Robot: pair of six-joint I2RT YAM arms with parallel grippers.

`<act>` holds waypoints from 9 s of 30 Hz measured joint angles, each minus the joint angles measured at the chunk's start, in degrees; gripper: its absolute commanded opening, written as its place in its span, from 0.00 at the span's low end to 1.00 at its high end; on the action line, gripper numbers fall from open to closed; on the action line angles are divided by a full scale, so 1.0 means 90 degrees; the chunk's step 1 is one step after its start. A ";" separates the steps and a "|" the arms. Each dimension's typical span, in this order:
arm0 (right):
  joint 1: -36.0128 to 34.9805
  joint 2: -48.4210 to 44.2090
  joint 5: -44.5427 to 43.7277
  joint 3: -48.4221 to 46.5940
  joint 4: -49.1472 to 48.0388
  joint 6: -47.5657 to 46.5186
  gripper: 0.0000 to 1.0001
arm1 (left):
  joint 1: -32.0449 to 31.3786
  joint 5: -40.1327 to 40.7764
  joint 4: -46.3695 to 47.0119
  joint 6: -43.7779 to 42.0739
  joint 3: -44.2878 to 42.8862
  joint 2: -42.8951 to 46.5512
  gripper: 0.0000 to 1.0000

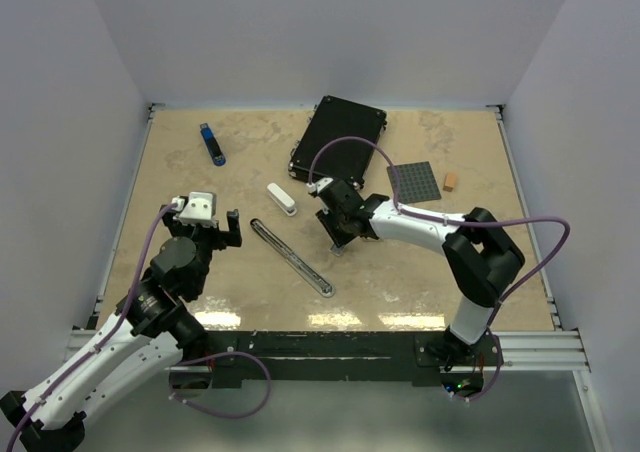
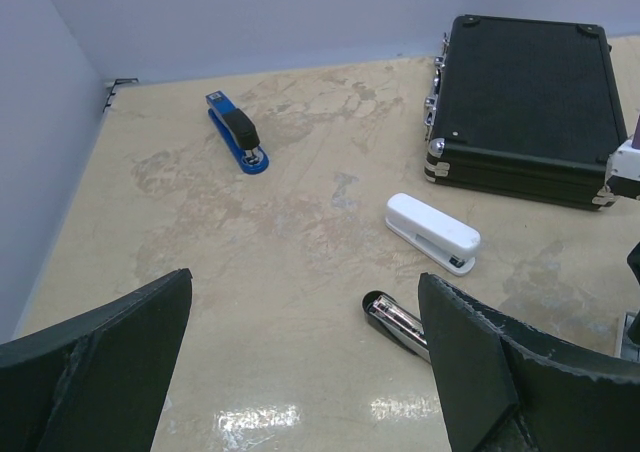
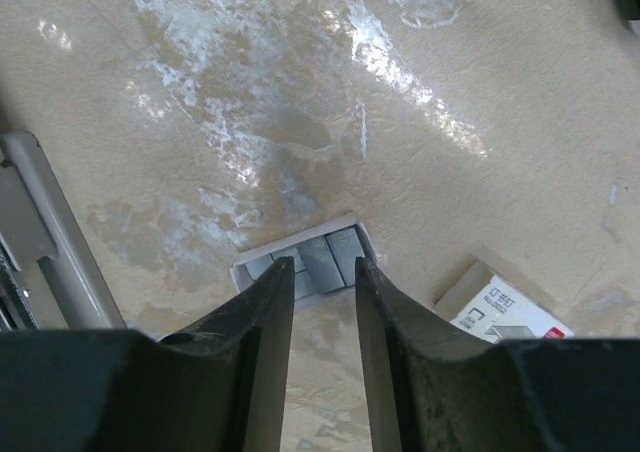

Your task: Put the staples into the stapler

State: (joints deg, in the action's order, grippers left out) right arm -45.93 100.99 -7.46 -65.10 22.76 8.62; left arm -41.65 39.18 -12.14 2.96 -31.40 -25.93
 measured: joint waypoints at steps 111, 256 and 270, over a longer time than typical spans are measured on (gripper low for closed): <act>-0.0391 -0.0940 0.0005 -0.0080 0.0750 -0.0712 0.05 | 0.0129 -0.0330 0.0002 0.0000 0.0000 -0.0202 1.00; -0.1826 -0.0440 -0.0002 0.0136 0.0034 0.0568 0.07 | 0.0253 -0.0447 0.0002 0.0000 0.0000 -0.0255 1.00; -0.1826 -0.0418 0.0129 0.0168 -0.0019 0.0461 0.07 | 0.0253 -0.0452 0.0002 0.0000 0.0000 -0.0267 1.00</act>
State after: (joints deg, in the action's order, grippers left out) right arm -62.37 97.23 -6.31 -63.59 22.59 12.78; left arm -39.38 35.11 -12.12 2.96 -31.40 -28.34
